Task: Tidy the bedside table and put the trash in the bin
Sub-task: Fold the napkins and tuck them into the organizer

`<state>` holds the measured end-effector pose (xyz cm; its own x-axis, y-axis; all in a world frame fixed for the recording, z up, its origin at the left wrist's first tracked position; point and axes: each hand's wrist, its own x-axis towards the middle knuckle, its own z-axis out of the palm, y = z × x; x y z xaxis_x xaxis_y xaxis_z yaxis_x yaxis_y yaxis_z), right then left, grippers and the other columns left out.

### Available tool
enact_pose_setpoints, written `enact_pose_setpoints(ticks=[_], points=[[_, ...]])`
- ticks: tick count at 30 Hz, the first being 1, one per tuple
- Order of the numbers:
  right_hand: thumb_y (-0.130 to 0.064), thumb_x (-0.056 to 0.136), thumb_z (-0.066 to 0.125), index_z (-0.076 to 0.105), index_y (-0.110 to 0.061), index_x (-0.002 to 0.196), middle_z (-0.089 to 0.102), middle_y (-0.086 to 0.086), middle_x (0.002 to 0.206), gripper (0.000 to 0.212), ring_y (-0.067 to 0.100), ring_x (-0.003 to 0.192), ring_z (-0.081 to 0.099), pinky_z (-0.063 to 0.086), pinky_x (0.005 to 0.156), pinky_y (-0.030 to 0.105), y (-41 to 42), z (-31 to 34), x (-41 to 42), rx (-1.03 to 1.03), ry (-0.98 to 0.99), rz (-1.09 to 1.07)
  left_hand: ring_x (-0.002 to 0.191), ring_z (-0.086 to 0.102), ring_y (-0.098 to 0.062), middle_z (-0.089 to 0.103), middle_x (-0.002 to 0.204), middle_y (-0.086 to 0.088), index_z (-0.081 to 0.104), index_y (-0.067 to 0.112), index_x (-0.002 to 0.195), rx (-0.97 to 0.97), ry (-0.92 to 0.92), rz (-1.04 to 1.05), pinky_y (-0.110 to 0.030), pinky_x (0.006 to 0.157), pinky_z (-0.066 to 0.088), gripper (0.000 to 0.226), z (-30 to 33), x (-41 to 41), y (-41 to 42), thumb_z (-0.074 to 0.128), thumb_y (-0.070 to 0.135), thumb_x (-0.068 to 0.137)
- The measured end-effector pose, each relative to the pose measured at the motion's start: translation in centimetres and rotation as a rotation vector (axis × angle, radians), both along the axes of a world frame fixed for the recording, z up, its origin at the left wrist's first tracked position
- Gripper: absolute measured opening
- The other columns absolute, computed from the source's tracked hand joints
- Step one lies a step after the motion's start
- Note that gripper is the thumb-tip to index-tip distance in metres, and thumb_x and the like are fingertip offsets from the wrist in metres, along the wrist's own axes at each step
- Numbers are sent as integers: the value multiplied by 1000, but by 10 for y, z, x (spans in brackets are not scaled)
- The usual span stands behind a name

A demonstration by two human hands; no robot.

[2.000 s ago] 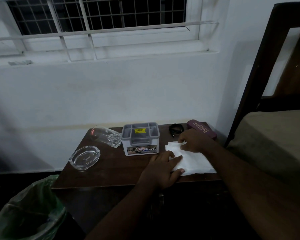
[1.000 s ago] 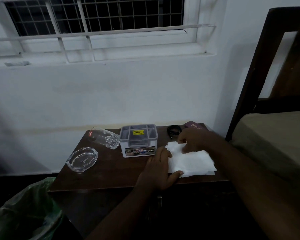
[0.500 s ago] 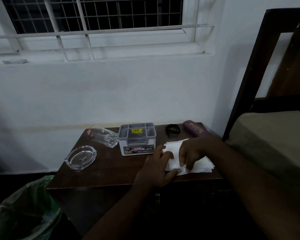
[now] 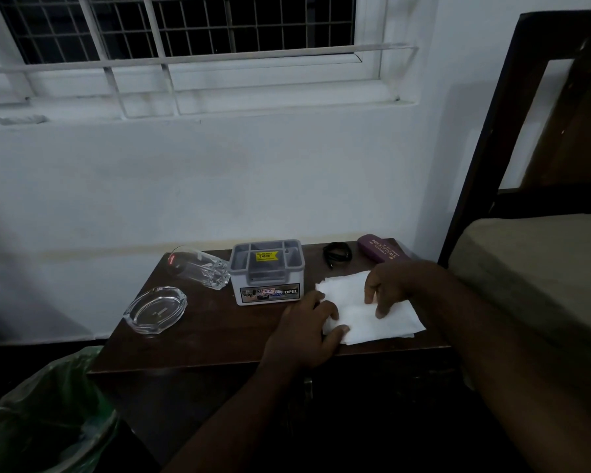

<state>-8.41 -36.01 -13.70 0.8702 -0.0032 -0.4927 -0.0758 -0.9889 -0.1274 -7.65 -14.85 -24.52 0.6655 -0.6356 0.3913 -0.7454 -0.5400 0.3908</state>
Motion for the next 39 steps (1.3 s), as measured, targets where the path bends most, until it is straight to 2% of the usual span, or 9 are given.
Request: enact_pose_setpoints(ticks=[10,15,17,20,24,27,29,34,39], points=[[-19,76,80,63,-26,88,58,-12,93,22,6,85,55,43,64,19,-5,7,0,143,50,-47,112,51,-16,48,125,2,50,21,116,-5,3,-5,-36,90,43,45,2,0,-2,53,57,89],[-19,75,79,66,-31,88,65,-12,92,22,6,84,61,48,67,19,-10,15,-3,395,7,-14,129,41,-4,41,144,9,38,24,138,-173,75,-20,-29,102,37,68,9,-7,1,52,65,86],[-16,74,81,68,-28,89,69,-9,93,23,9,85,65,51,69,21,-10,17,-4,527,-18,-11,127,44,2,47,138,19,44,31,135,-321,155,-1,-23,101,39,60,13,-12,3,58,62,85],[-15,69,85,70,-23,90,73,-3,90,27,14,85,68,54,71,25,-9,18,-5,718,-115,-29,100,61,0,63,108,19,60,34,110,-503,291,36,-19,79,49,26,26,-15,4,68,43,87],[-34,60,90,62,-36,112,65,-13,111,59,2,101,62,52,84,23,7,24,-6,795,-522,26,83,64,-12,65,90,8,62,27,95,-627,402,192,-27,68,55,15,57,-8,6,73,25,86],[-72,40,83,35,-55,133,37,-33,135,106,-8,121,41,41,97,26,31,33,-15,585,-813,168,87,69,-19,67,99,-4,61,16,104,-710,529,340,-40,68,61,23,92,5,12,74,19,84],[-83,37,75,16,-53,144,26,-25,147,125,4,132,34,31,105,34,50,31,-18,400,-922,273,72,73,-19,71,96,-16,63,3,107,-803,596,327,-32,53,59,25,115,12,19,71,9,85],[-34,70,71,16,-27,152,42,3,141,99,24,118,51,50,90,39,100,18,-5,193,-1208,324,64,74,-31,75,75,-18,69,3,87,-841,736,282,-37,58,62,5,154,27,38,67,2,83],[-5,82,58,40,-22,140,61,2,110,63,20,95,60,49,76,32,110,17,22,524,-1214,83,68,75,-31,76,75,-12,64,3,96,-875,826,223,-31,56,59,29,171,38,50,66,32,91]])
